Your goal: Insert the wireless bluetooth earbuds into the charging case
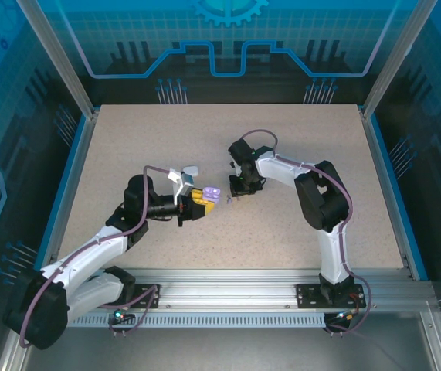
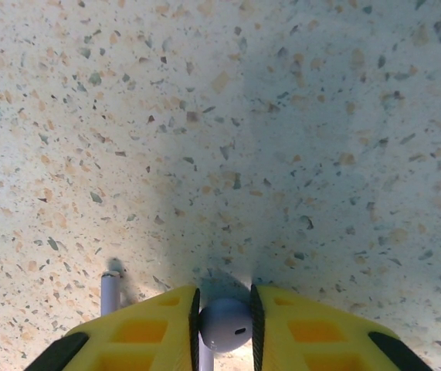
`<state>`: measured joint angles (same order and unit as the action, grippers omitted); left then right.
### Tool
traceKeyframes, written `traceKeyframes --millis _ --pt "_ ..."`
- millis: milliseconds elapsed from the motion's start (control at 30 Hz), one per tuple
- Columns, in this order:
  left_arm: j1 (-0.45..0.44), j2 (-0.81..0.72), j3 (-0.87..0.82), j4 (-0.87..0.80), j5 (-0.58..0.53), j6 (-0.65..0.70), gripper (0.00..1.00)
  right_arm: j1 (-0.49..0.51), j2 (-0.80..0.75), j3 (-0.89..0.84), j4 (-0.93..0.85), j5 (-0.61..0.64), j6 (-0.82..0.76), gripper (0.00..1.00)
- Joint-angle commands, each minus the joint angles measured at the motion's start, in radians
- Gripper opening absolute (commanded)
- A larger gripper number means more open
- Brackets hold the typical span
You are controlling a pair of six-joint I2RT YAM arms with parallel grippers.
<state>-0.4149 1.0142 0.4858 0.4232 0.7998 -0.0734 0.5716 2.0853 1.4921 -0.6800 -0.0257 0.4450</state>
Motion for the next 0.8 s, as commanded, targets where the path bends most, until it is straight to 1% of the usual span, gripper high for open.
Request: traceKeyframes --millis 0,400,767 --pt "0.010 -0.003 0.013 -0.002 -0.005 0.006 0.14 0.027 -0.031 -0.024 -0.038 -0.011 0.012 0.24" --pt "0.010 0.066 0.020 0.041 -0.041 -0.043 0.14 -0.013 -0.191 -0.146 0.088 -0.008 0.034 0.21" --pt "0.009 0.180 0.025 0.155 -0.158 -0.173 0.14 -0.021 -0.390 -0.249 0.242 -0.023 0.052 0.20"
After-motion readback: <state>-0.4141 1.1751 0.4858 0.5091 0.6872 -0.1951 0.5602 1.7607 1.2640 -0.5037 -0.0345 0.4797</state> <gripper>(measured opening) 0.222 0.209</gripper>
